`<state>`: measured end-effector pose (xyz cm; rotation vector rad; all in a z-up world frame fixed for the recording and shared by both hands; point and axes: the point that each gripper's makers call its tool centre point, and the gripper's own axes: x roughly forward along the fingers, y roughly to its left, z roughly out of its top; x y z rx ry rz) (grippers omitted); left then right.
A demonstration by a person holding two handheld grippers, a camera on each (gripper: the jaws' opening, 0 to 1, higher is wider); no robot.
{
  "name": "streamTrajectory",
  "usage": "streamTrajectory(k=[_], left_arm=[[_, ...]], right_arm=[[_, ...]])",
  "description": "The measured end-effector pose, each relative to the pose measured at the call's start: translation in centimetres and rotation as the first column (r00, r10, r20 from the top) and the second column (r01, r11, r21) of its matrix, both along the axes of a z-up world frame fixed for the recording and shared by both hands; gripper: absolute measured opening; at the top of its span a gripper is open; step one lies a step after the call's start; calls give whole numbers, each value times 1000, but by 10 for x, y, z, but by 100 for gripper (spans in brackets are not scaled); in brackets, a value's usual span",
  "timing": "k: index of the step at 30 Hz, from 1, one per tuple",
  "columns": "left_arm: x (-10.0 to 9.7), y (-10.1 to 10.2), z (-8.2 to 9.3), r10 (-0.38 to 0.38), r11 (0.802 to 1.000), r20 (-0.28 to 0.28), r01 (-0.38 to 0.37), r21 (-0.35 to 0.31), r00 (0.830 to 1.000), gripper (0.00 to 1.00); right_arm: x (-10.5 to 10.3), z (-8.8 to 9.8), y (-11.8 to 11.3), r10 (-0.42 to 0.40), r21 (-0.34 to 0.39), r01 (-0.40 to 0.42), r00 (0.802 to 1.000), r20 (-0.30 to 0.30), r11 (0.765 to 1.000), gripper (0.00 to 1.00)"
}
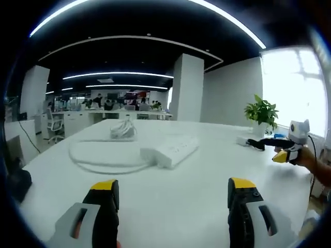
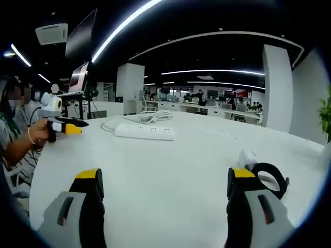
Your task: Straighten the power strip on the desk, plug the charger into it
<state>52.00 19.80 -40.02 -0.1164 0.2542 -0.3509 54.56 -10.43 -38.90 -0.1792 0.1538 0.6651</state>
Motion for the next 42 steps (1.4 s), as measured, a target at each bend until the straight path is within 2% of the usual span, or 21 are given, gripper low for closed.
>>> streamTrajectory(k=[7, 11, 15, 18, 27, 32, 36, 42], left_arm=[[13, -7, -3, -13, 999, -4, 14, 48, 1000, 89], [20, -11, -3, -22, 998, -9, 22, 57, 1000, 88], [27, -16, -6, -29, 998, -16, 30, 61, 999, 88], [31, -20, -7, -36, 997, -24, 37, 68, 999, 88], [45, -28, -9, -47, 996, -38, 50, 78, 998, 88], [53, -32, -9, -52, 994, -38, 55, 90, 998, 88], [59, -33, -11, -48, 992, -48, 54, 114, 998, 87], [68, -33, -11, -38, 993, -46, 42, 106, 998, 86]], right_arm=[[11, -16, 13, 18, -4, -18, 998, -57, 1000, 100], [13, -16, 23, 34, -20, -36, 998, -53, 999, 99], [18, -18, 37, 65, -13, -66, 995, -74, 998, 99], [22, -22, 50, 96, -50, -101, 991, -90, 994, 99], [41, -15, 74, 135, -69, -139, 989, -60, 988, 99], [56, -9, 90, 164, -51, -166, 986, -39, 985, 99], [65, -11, 99, 188, -65, -190, 982, -33, 980, 100], [79, -16, 111, 217, -72, -220, 975, -52, 973, 100]])
